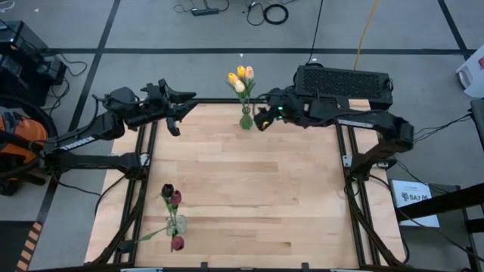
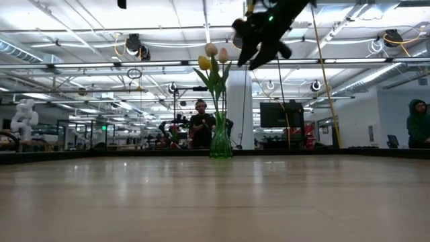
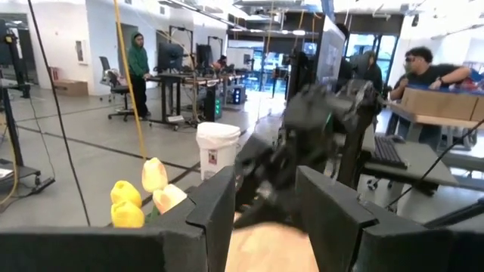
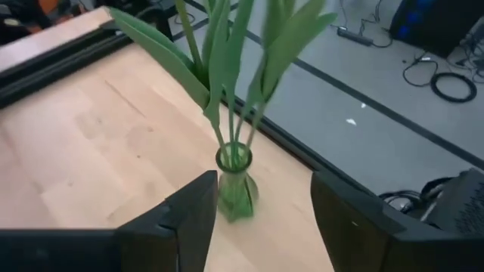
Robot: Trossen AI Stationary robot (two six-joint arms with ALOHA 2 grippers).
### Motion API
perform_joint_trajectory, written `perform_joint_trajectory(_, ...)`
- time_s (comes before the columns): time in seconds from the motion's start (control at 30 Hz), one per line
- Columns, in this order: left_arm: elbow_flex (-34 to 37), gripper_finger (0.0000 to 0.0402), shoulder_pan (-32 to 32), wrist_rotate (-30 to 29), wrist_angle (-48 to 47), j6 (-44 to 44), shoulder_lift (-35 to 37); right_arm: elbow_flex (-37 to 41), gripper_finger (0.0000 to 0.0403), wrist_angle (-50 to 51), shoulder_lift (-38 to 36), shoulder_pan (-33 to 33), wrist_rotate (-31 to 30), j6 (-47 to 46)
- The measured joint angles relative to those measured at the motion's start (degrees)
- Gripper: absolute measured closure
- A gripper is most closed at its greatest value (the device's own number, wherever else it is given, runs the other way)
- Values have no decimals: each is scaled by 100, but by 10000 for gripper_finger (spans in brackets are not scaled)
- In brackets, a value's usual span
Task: Sort flowers into vase by color
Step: Return to Home Position
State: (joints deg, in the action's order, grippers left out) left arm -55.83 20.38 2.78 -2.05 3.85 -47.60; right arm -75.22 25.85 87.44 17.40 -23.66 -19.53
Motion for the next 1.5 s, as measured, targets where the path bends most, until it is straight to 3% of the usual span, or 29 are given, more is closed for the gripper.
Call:
perform_joint_trajectory(0.27,131,254,-111,20,-780,-743,420,0,199,1082,-1219,-125,271,-245)
perform_joint_trajectory(0.43,1204,254,-532,40,-515,-720,876,0,199,1491,-1569,-202,262,-385)
perform_joint_trajectory(0.67,2984,254,-804,8,1370,-147,1604,0,199,1520,-1498,-218,299,-383)
perform_joint_trajectory(0.8,3567,254,-790,60,1086,-72,2040,0,199,1523,-1359,-244,305,-385)
perform_joint_trajectory(0.93,4066,254,-932,579,1072,436,2364,0,199,1504,-1261,-359,306,-385)
perform_joint_trajectory(1.17,4924,254,-1668,732,1591,797,2602,0,199,1492,-1266,-597,309,-387)
perform_joint_trajectory(1.37,5337,254,-2306,-147,2189,693,2878,-7,199,1780,-1301,-756,308,-407)
perform_joint_trajectory(1.5,5338,254,-2363,-244,2119,625,3213,-7,199,2040,-1296,-835,306,-782)
